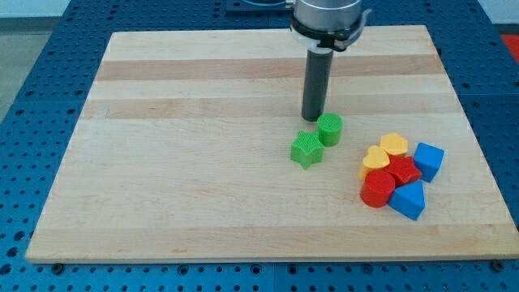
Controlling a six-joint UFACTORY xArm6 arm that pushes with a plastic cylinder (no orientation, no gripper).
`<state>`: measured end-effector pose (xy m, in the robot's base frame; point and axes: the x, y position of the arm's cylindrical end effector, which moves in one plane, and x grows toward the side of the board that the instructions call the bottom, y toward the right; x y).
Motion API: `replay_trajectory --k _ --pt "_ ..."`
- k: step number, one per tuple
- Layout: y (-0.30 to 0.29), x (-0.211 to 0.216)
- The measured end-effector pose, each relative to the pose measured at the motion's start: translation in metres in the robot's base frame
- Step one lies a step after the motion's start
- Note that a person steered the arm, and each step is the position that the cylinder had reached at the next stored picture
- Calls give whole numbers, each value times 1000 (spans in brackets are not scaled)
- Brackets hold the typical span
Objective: Push green circle into green star
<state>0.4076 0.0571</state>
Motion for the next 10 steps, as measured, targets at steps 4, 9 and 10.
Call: replay_trajectory --k 4,9,10 --pt "-12 -8" --pt "-12 -29" --pt "-12 -29"
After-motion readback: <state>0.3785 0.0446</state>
